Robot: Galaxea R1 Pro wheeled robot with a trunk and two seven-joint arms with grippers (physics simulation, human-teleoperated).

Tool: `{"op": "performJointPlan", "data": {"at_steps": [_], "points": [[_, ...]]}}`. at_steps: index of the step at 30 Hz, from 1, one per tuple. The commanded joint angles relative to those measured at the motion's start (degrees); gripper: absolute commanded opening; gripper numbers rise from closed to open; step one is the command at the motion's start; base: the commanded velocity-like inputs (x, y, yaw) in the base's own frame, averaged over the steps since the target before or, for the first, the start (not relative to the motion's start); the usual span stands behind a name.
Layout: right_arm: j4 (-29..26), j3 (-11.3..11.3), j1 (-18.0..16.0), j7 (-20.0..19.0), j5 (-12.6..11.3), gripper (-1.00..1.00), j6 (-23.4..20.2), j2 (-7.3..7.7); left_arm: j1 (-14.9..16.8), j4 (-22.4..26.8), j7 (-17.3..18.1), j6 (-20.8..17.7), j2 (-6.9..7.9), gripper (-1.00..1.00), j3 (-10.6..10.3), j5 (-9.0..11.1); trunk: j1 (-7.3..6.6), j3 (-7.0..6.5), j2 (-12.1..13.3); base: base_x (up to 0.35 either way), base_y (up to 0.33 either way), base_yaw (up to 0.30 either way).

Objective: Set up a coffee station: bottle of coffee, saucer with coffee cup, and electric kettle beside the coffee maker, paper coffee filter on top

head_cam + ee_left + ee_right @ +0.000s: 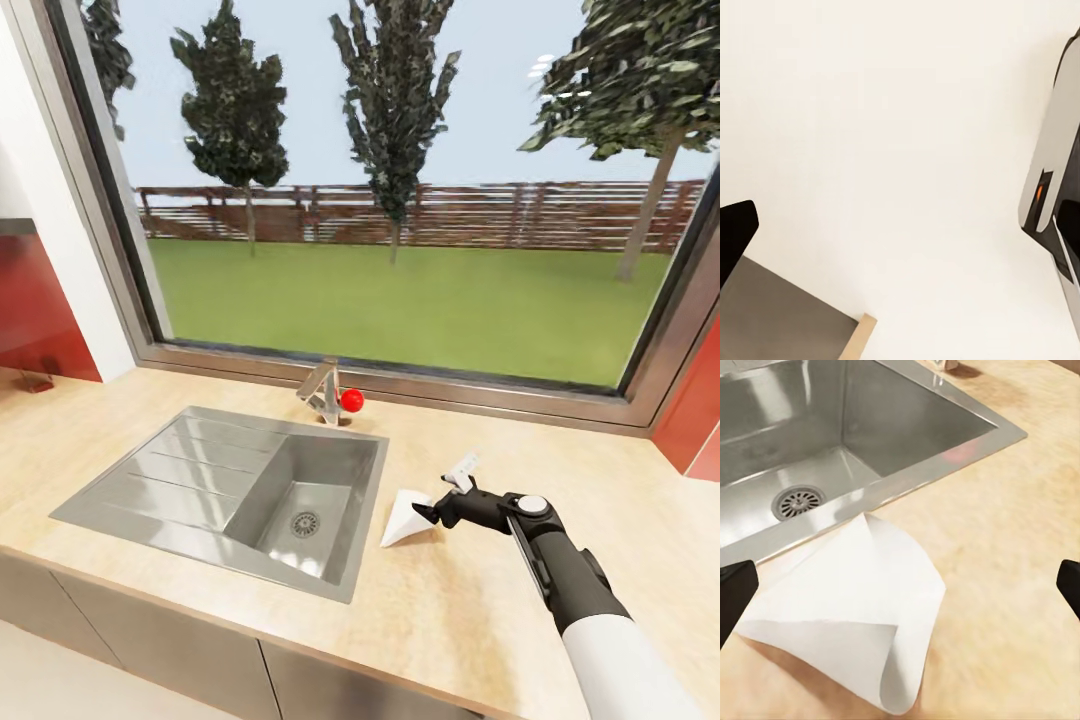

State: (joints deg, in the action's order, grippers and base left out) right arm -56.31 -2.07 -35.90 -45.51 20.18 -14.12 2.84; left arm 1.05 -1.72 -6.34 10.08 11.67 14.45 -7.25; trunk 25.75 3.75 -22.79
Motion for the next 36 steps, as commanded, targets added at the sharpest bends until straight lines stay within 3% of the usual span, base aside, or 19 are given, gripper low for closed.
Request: {"op": "performJointPlan", "data": {"at_steps": [1,11,17,36], "points": [[-0.08,-0.13,-0.05,-0.37,0.28,1.0,-0.29,-0.03,0.09,-0.19,-0.24,0.35,0.02,1.0,0.41,-0.6,0.04,0.13,-0.13,0.003,0.0,0.0],[0.42,-0.04,-0.05,-0.37,0.38,1.0,-0.29,-0.03,0.09,-0.15,-0.17,0.29,0.02,1.0,0.46,-0.61,0.04,0.13,-0.13,0.071,0.0,0.0],[3.57,-0.04,-0.05,-0.37,0.38,1.0,-0.25,-0.03,0.11,-0.21,-0.17,0.29,0.02,1.0,0.46,-0.63,0.04,0.13,-0.13,0.03,0.0,0.0],[3.9,0.07,-0.05,-0.37,0.38,1.0,-0.2,-0.11,0.09,-0.22,-0.17,0.29,0.02,1.0,0.4,-0.57,0.04,0.13,-0.13,0.0,0.0,0.0]]}}
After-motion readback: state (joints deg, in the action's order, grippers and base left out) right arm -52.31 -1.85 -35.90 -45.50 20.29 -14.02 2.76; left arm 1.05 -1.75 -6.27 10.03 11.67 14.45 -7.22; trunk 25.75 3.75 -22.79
